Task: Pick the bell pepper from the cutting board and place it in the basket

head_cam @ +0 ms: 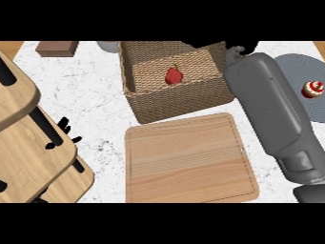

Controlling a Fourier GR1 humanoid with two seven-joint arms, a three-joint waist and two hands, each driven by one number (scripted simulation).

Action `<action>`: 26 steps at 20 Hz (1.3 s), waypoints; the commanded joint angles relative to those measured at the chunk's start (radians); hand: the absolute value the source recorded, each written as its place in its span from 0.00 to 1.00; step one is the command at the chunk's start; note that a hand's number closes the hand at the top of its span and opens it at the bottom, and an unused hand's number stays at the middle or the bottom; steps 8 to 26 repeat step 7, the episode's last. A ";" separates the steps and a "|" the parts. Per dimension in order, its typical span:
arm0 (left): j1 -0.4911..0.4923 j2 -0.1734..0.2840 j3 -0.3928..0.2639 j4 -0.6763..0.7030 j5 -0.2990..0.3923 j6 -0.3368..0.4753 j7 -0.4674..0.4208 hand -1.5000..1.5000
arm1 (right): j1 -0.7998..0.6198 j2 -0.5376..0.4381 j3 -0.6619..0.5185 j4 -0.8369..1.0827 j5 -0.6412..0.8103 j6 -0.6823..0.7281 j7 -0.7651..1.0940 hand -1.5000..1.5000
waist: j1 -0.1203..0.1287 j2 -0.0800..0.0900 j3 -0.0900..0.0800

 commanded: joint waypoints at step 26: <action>0.122 0.033 0.015 0.091 0.021 -0.026 0.070 0.50 | 0.135 -0.149 -0.108 -0.156 -0.085 0.059 0.016 0.00 | -0.028 0.000 -0.016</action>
